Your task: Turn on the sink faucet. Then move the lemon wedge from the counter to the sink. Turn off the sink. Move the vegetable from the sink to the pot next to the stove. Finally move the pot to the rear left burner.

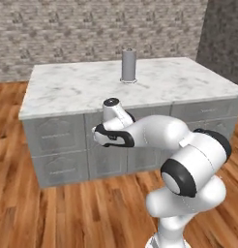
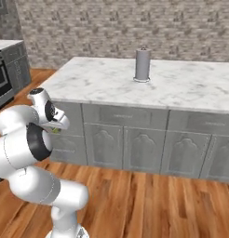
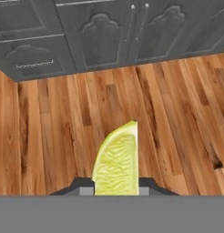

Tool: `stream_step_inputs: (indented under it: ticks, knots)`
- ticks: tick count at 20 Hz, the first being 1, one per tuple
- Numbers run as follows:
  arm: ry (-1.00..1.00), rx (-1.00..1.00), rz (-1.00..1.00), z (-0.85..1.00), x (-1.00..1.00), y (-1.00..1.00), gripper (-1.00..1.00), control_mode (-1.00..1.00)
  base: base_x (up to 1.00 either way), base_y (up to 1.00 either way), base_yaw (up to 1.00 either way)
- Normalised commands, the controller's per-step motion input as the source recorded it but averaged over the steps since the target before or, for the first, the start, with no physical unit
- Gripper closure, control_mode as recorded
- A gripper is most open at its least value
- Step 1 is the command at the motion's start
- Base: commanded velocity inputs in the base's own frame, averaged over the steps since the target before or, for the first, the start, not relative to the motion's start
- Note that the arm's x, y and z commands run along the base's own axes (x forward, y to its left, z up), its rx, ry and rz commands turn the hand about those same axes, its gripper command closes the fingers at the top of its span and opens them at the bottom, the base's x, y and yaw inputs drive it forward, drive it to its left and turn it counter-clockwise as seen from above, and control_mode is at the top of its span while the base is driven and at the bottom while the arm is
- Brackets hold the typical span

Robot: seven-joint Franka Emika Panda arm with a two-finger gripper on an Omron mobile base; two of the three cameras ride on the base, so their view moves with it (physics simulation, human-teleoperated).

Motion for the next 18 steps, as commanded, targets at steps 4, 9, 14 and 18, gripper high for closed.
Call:
stream_step_inputs:
  ticks: [4, 9, 14, 18]
  knots:
    - [0.00, 0.00, 0.00, 0.00, 0.00, 0.00, 1.00, 1.00, 0.00, 1.00, -0.07]
    - [0.00, 0.00, 0.00, 0.00, 0.00, 0.00, 1.00, 1.00, 0.00, 1.00, -0.07]
    - [0.00, 0.00, 0.00, 0.00, 0.00, 0.00, 1.00, 1.00, 0.01, 1.00, -0.07]
    - [0.00, 0.00, 0.00, 0.00, 0.00, 0.00, 1.00, 1.00, 0.07, 1.00, -0.07]
